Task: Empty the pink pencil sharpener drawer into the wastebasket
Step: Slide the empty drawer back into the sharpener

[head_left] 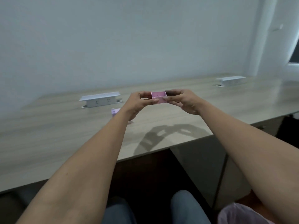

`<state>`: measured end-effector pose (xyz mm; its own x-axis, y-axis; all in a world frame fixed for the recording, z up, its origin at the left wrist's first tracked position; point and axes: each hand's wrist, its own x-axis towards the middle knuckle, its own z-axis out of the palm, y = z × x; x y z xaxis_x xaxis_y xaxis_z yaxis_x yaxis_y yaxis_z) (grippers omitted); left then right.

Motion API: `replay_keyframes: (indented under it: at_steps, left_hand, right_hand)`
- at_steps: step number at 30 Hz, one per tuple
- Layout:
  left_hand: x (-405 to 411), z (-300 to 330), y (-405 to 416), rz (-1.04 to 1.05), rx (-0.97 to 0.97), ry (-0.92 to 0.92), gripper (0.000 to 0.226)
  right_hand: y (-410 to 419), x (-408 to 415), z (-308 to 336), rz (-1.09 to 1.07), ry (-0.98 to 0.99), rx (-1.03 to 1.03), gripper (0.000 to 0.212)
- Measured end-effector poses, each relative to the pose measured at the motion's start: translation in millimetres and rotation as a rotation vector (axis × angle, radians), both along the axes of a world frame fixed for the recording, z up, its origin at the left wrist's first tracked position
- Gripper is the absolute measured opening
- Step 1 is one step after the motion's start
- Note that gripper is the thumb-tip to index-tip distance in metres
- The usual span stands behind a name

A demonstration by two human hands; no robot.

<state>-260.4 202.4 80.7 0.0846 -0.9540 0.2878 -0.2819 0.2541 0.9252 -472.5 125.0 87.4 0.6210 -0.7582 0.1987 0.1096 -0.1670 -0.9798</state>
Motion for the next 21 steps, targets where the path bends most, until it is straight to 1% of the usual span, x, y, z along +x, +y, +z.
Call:
replay_keyframes:
  at_steps: [4, 8, 12, 17, 21]
  left_hand:
    - [46.4, 11.2, 17.5, 0.1, -0.011, -0.029, 0.044]
    - [94.2, 14.1, 26.0, 0.184, -0.007, 0.0, 0.048]
    - [126.5, 9.8, 26.2, 0.228, 0.003, 0.029, 0.049]
    - [156.3, 1.5, 30.2, 0.278, -0.001, 0.05, 0.049]
    - [175.4, -6.0, 34.4, 0.324, -0.007, 0.075, 0.046]
  right_hand:
    - [-5.8, 58.5, 6.5, 0.07, -0.009, 0.003, 0.036]
    - [-11.9, 113.3, 10.9, 0.138, 0.001, 0.002, 0.04]
    - [-19.5, 149.5, 10.7, 0.175, 0.008, 0.015, 0.042]
    - [-27.8, 185.9, 2.9, 0.225, 0.033, 0.008, 0.037]
    - [-33.8, 195.6, -6.3, 0.192, 0.043, -0.001, 0.049]
